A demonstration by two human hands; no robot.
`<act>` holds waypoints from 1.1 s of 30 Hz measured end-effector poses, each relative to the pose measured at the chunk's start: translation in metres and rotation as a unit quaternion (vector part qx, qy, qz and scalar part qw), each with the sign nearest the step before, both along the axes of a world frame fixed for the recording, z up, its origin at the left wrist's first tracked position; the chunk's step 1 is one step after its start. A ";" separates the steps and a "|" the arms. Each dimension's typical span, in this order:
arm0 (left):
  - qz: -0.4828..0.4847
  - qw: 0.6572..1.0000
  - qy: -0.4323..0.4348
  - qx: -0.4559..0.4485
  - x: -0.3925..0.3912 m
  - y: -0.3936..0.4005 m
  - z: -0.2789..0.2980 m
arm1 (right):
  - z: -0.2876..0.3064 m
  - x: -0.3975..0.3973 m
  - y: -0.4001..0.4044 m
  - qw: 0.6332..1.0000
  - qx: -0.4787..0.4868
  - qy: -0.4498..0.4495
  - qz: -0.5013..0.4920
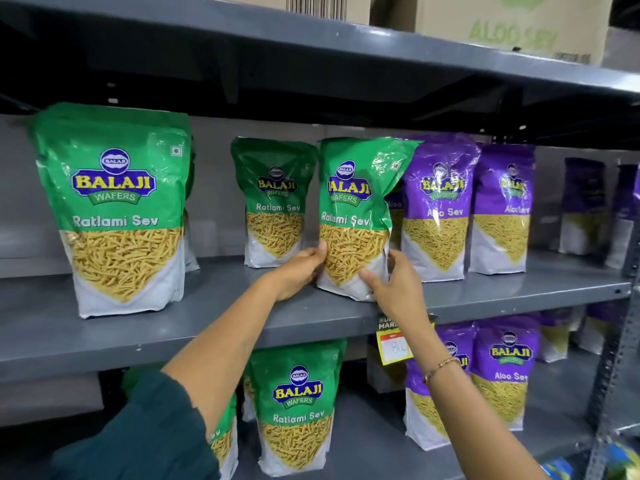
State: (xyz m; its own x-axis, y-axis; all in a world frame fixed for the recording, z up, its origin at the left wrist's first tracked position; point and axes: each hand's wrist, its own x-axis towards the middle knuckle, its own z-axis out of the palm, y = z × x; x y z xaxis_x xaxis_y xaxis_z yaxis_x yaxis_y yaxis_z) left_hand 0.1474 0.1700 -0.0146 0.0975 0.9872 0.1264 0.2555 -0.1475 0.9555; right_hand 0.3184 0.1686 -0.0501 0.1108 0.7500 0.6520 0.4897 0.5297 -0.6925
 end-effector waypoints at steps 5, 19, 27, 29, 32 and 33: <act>0.038 0.990 0.124 0.051 -0.057 -0.007 -0.011 | 0.011 -0.025 0.005 0.989 -0.078 -0.014 0.124; 0.240 0.952 0.164 0.095 -0.089 -0.037 -0.013 | 0.021 -0.070 0.025 0.955 -0.131 0.021 0.266; 0.232 0.955 0.159 0.090 -0.088 -0.034 -0.013 | 0.018 -0.070 0.028 0.951 -0.129 0.034 0.279; 0.227 0.957 0.154 0.089 -0.088 -0.034 -0.014 | 0.018 -0.070 0.028 0.950 -0.130 0.035 0.281; 0.215 0.961 0.146 0.090 -0.090 -0.033 -0.015 | 0.016 -0.069 0.029 0.948 -0.131 0.046 0.286; 0.211 0.963 0.142 0.090 -0.091 -0.033 -0.016 | 0.016 -0.070 0.029 0.948 -0.130 0.047 0.287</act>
